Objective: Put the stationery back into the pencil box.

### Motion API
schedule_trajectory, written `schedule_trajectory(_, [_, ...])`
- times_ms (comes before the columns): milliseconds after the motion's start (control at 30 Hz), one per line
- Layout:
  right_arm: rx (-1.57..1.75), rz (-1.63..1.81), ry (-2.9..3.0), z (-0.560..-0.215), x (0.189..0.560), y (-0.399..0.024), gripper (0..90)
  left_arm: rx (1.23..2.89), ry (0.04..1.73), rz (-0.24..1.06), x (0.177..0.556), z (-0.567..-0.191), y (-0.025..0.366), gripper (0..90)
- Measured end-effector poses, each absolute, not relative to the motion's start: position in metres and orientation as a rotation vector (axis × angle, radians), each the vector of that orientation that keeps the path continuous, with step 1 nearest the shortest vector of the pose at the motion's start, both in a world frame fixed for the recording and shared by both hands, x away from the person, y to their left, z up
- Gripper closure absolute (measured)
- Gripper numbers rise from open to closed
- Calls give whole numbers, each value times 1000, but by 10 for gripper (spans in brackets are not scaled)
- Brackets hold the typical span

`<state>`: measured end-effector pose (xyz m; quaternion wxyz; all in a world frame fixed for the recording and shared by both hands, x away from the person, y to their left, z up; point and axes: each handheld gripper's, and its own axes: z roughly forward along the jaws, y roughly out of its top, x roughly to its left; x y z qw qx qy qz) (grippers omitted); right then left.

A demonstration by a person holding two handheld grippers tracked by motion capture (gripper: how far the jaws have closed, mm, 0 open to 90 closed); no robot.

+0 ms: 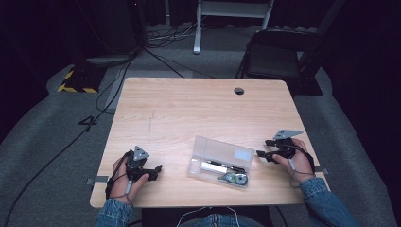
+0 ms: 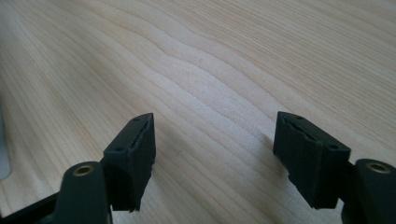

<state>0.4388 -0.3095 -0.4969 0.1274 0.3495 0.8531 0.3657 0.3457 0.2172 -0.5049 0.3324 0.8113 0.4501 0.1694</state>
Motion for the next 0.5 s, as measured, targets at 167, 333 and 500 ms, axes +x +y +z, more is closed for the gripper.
schedule_trajectory(167, [952, 1058, 2471, -504, 441, -304, 85, 2119, 1176, 443, 346, -505, 217, 141])
schedule_trajectory(333, [954, 1051, 2472, -505, 442, -302, 70, 2119, 1176, 443, 346, -505, 217, 141])
schedule_trajectory(500, [960, 1046, 2468, -505, 442, -302, 69, 2119, 1176, 443, 346, -505, 217, 141])
